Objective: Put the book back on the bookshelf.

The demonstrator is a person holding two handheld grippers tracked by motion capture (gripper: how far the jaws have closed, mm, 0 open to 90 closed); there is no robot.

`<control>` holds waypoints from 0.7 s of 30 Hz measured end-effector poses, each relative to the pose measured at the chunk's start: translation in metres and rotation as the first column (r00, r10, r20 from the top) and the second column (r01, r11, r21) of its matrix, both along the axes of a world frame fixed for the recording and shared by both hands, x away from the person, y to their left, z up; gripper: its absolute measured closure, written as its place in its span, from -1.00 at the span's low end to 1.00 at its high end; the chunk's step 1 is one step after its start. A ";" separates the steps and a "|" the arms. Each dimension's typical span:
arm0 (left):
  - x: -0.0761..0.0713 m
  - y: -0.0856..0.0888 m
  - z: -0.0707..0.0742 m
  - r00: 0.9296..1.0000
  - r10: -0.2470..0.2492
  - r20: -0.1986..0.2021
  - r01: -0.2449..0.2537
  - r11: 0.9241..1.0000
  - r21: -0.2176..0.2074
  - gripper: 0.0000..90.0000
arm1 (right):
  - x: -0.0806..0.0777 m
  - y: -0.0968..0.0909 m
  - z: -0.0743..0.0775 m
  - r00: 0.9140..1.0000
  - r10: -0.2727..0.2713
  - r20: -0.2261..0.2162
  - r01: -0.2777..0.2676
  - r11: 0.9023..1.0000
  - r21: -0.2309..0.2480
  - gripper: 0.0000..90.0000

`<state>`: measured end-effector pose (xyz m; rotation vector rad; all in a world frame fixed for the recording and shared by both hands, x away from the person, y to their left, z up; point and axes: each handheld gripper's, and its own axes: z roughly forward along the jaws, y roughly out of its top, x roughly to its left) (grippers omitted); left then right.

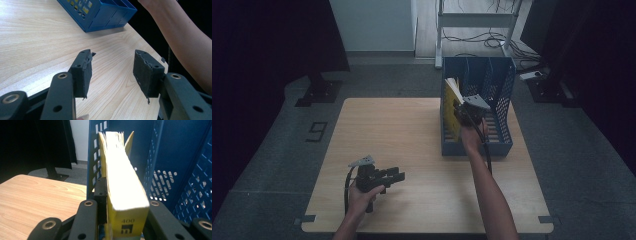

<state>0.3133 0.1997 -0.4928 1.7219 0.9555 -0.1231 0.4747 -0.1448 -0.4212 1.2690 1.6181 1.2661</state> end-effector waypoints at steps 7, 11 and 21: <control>0.000 0.000 0.000 1.000 0.003 -0.001 -0.003 1.000 0.001 0.08 | 0.002 -0.001 0.002 1.000 -0.005 -0.013 0.005 1.000 0.015 0.49; 0.000 -0.001 -0.001 1.000 0.000 -0.003 0.000 1.000 0.003 0.08 | 0.006 -0.002 0.007 1.000 0.009 -0.005 -0.008 0.999 0.032 0.45; 0.001 0.000 -0.003 1.000 -0.002 -0.012 0.002 1.000 0.005 0.08 | 0.019 0.003 0.014 0.998 0.018 -0.058 -0.019 1.000 -0.011 0.62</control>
